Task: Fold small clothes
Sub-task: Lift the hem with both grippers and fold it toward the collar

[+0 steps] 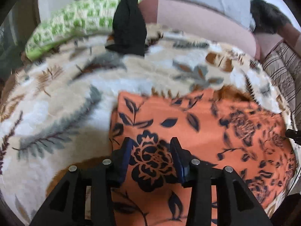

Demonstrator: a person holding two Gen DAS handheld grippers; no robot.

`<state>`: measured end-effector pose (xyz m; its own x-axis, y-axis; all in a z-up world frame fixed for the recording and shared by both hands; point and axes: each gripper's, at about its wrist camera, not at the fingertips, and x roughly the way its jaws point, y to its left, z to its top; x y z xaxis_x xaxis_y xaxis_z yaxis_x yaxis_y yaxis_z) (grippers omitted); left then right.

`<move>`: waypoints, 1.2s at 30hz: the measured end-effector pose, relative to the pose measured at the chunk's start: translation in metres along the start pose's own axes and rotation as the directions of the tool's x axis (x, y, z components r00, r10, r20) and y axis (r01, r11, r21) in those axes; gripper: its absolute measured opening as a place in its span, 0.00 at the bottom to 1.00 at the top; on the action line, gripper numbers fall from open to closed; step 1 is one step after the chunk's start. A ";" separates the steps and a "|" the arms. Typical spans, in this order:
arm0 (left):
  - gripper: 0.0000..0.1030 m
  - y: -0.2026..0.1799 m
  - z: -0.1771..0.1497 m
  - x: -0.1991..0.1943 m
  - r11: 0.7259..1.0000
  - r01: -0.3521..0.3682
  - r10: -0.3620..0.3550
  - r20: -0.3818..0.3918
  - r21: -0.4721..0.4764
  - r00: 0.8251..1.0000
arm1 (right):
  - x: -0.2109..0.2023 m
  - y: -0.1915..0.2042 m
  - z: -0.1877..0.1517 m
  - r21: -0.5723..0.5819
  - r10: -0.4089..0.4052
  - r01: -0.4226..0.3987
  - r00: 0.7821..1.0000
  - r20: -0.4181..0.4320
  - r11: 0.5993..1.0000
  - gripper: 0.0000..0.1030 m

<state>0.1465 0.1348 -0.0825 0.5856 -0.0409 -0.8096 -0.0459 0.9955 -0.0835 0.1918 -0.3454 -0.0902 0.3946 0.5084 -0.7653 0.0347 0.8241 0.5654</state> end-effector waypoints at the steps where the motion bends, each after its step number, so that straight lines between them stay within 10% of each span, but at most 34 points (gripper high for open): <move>1: 0.46 -0.004 -0.002 -0.008 1.000 0.014 -0.014 0.010 0.003 1.000 | -0.006 0.009 0.000 -0.019 0.024 -0.023 1.000 0.012 1.000 0.14; 6: 0.59 -0.032 -0.031 -0.047 0.991 0.128 -0.129 0.049 0.028 0.990 | 0.003 0.042 -0.045 -0.094 0.111 -0.117 0.991 -0.071 0.989 0.16; 8: 0.60 -0.045 -0.047 -0.042 0.991 0.095 -0.097 0.018 0.092 0.995 | 0.016 0.023 -0.059 -0.068 -0.016 0.010 0.996 -0.089 0.998 0.16; 11: 0.60 -0.040 -0.063 -0.004 0.995 -0.017 0.028 -0.118 0.096 0.993 | 0.001 0.005 -0.064 0.112 0.035 -0.031 0.999 -0.035 0.993 0.16; 13: 0.59 -0.036 -0.063 -0.018 0.998 -0.012 0.017 -0.085 0.063 0.996 | -0.017 0.028 -0.068 0.020 -0.012 0.012 1.000 0.016 1.000 0.19; 16: 0.59 -0.040 -0.058 -0.042 0.998 0.014 -0.012 -0.028 0.064 1.000 | -0.020 0.068 -0.081 -0.064 0.130 -0.131 0.991 -0.028 0.989 0.22; 22: 0.63 -0.044 -0.076 -0.009 0.991 -0.025 0.042 -0.126 0.133 0.991 | 0.043 0.131 -0.113 -0.066 0.285 -0.299 0.945 -0.163 0.952 0.24; 25: 0.63 -0.046 -0.074 -0.019 0.990 -0.033 0.047 -0.105 0.137 0.993 | 0.103 0.127 -0.120 -0.038 0.157 -0.172 0.955 -0.253 0.984 0.34; 30: 0.64 -0.055 -0.063 -0.054 0.993 0.045 -0.043 -0.013 0.106 0.999 | 0.067 0.141 -0.125 -0.102 0.170 -0.186 0.975 -0.144 0.977 0.36; 32: 0.68 -0.064 -0.065 -0.051 0.990 0.104 -0.103 -0.017 0.096 0.995 | 0.062 0.128 -0.129 -0.096 0.133 -0.146 0.983 -0.126 0.985 0.53; 33: 0.70 -0.069 -0.070 -0.048 0.988 0.105 -0.102 -0.032 0.110 0.994 | 0.062 0.114 -0.130 -0.075 0.107 -0.117 0.986 -0.127 0.990 0.66; 36: 0.72 -0.085 -0.089 -0.013 0.982 0.032 -0.005 -0.145 0.184 0.989 | 0.042 0.083 -0.129 0.054 0.171 -0.167 0.983 -0.065 0.984 0.60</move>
<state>0.0705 0.0432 -0.1164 0.4623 -0.0579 -0.8848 0.1227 0.9924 -0.0008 0.0930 -0.2235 -0.1148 0.3344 0.6568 -0.6759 0.0180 0.7126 0.7014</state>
